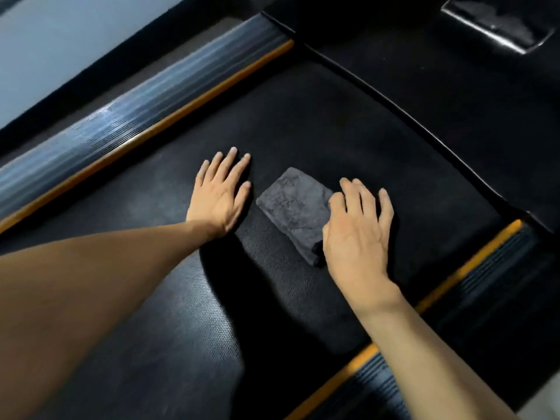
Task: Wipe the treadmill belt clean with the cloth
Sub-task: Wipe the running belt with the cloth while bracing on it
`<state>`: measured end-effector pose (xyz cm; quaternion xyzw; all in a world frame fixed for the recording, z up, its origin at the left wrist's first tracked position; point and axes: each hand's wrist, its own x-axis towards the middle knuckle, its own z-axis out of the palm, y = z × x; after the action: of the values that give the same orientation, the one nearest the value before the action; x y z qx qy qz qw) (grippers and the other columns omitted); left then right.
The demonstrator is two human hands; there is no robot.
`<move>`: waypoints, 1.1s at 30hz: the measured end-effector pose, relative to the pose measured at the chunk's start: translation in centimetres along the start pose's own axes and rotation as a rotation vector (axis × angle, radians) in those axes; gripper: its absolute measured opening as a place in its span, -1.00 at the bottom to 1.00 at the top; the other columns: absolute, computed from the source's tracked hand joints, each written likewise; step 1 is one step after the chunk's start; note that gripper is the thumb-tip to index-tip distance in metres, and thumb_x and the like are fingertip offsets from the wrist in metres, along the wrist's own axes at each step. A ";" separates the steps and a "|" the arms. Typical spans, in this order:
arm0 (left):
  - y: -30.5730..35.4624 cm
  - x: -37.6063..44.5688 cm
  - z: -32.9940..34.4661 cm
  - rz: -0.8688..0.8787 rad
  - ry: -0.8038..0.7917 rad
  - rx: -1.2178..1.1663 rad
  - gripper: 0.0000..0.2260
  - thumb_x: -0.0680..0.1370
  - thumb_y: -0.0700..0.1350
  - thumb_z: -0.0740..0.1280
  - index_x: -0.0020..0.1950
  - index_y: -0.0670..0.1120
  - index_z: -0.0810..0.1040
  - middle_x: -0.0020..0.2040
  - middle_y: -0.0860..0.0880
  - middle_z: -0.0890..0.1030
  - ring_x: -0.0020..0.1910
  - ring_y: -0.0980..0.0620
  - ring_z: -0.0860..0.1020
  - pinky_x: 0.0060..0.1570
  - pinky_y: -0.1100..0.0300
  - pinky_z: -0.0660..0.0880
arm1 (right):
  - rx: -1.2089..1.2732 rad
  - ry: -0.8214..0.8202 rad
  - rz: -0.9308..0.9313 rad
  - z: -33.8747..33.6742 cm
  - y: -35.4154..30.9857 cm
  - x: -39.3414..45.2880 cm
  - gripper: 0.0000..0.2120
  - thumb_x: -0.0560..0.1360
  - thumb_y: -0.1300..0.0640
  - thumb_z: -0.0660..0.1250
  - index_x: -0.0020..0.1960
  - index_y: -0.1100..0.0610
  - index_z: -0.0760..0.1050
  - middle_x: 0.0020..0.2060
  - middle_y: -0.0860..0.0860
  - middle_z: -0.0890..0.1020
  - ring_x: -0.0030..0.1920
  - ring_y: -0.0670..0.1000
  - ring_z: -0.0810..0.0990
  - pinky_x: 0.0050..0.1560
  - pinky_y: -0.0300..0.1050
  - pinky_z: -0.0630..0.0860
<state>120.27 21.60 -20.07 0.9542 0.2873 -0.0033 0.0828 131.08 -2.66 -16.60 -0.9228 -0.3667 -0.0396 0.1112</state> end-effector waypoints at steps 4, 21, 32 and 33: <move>0.2 0.2 -0.2 -0.001 -0.006 -0.029 -0.47 0.68 0.16 -0.04 0.66 0.11 0.12 0.68 -0.01 0.11 0.66 -0.09 0.05 0.63 -0.07 -0.07 | 0.182 -0.090 -0.311 -0.4 0.9 1.6 -0.46 0.59 -0.15 0.21 0.52 0.01 0.31 0.52 0.05 0.31 0.52 0.06 0.26 0.52 0.09 0.15; -2.4 4.8 -0.1 0.047 0.032 -0.018 -0.37 0.62 0.19 0.06 0.67 0.02 0.11 0.69 -0.07 0.06 0.67 -0.08 0.00 0.63 -0.09 -0.06 | -0.014 -0.029 -0.401 5.5 0.3 20.2 -0.48 0.64 0.06 0.20 0.57 0.06 0.22 0.57 0.12 0.19 0.55 0.10 0.20 0.55 0.08 0.16; -2.8 4.9 -0.2 0.054 -0.009 -0.021 -0.36 0.63 0.20 0.05 0.68 0.01 0.07 0.69 -0.07 0.04 0.68 -0.06 -0.04 0.62 -0.15 0.00 | 0.106 0.119 -0.189 8.7 -4.4 29.7 -0.56 0.53 0.18 0.23 0.41 0.14 0.44 0.39 0.16 0.48 0.35 0.19 0.46 0.31 0.14 0.41; -2.7 4.9 -0.3 0.052 -0.009 -0.023 -0.36 0.62 0.20 0.05 0.68 0.01 0.08 0.69 -0.07 0.05 0.67 -0.07 -0.02 0.61 -0.16 0.01 | 0.136 0.124 -0.282 9.0 -5.1 28.8 -0.57 0.51 0.18 0.22 0.37 0.16 0.48 0.35 0.17 0.52 0.31 0.20 0.50 0.27 0.15 0.44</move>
<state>122.85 26.58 -20.52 0.9604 0.2620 -0.0023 0.0950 148.45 22.30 -19.98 -0.8483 -0.4870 -0.0866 0.1891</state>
